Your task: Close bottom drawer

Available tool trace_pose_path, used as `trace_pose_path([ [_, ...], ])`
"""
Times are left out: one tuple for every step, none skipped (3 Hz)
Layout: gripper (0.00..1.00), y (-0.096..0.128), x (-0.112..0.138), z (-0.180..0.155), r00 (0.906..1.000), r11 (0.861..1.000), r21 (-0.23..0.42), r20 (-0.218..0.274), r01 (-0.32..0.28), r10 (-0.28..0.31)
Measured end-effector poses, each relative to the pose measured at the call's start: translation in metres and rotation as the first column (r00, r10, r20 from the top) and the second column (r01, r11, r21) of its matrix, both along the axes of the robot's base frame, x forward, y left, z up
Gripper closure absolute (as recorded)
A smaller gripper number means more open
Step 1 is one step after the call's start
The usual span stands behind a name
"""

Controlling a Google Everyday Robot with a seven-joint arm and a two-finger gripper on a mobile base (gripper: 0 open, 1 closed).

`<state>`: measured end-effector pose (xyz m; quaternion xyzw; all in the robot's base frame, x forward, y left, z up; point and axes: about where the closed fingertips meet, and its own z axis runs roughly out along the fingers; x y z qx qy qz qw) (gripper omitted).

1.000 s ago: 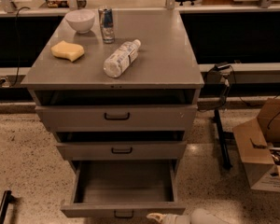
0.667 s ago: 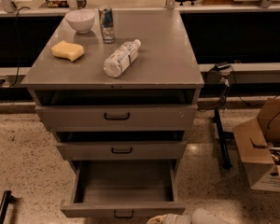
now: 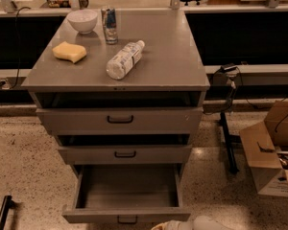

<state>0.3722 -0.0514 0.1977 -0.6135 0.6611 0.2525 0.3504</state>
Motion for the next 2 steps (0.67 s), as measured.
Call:
trace_pose_path([
  [1.00, -0.001, 0.010, -0.022, 0.9986, 0.999, 0.005, 0.029, 0.043, -0.043],
  [1.00, -0.001, 0.017, -0.041, 0.9959, 0.998, 0.014, 0.060, 0.067, -0.068],
])
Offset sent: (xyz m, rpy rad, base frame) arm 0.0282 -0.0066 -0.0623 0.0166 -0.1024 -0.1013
